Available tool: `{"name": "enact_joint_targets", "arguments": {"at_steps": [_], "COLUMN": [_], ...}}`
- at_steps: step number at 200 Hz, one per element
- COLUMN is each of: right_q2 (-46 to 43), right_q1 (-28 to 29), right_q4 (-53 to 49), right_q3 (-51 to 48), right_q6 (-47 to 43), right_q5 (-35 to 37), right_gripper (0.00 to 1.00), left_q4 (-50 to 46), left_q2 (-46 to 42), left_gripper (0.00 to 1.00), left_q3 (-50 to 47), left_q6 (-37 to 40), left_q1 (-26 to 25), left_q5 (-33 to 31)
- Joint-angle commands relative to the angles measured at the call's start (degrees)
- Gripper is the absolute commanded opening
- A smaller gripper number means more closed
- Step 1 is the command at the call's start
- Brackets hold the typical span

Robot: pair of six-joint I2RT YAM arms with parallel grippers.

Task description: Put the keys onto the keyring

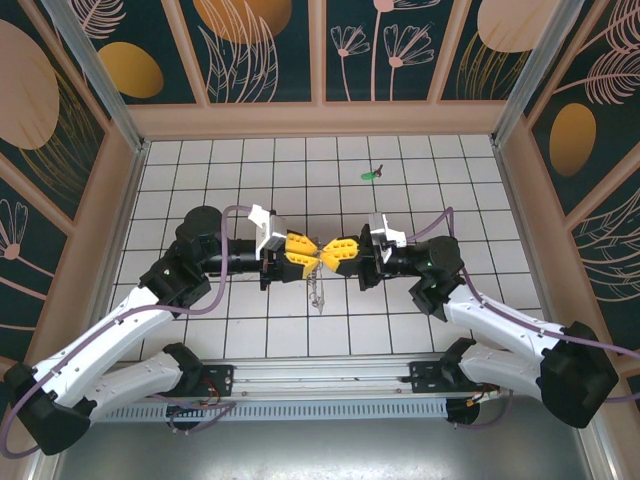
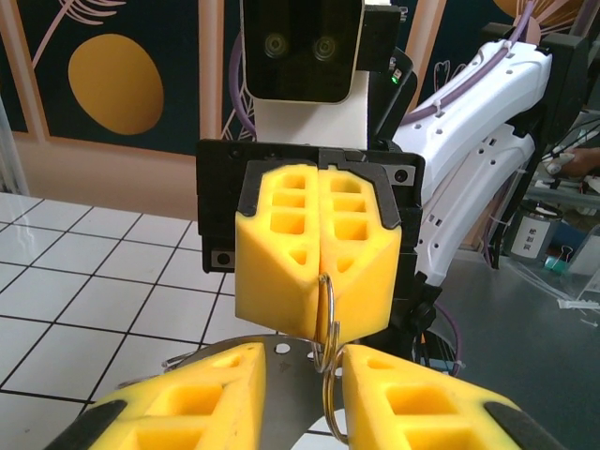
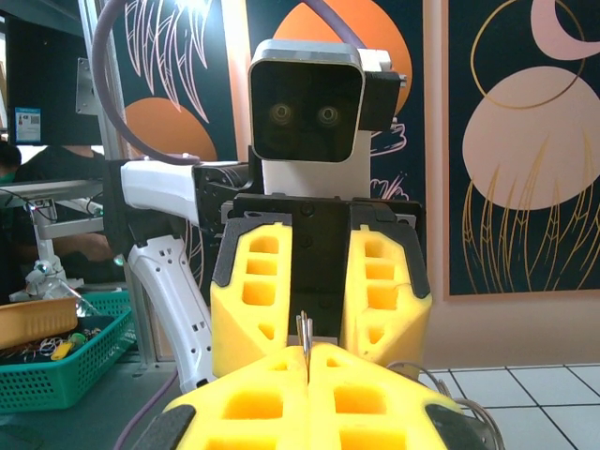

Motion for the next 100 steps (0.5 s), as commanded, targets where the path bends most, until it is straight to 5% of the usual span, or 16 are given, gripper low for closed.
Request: {"name": "enact_joint_targets", "arguments": {"at_steps": [1, 36, 100], "right_q2": [0.0, -0.2, -0.1], "right_q1": [-0.3, -0.3, -0.3], "right_q4": [3.7, 1.9, 1.7], "right_q3": [-0.6, -0.3, -0.2], "right_q6": [0.1, -1.0, -1.0], "right_q5": [0.6, 0.5, 0.0], "right_gripper": [0.0, 0.0, 0.0], "left_q4": [2.5, 1.4, 1.5], "left_q2": [0.3, 0.2, 1.0], "left_gripper": [0.24, 0.1, 0.12], "left_q3": [1.8, 2.7, 2.8], "left_q6": [-0.4, 0.2, 0.4], "left_q1": [-0.3, -0.3, -0.4], "left_q5": [0.5, 0.2, 0.5]}}
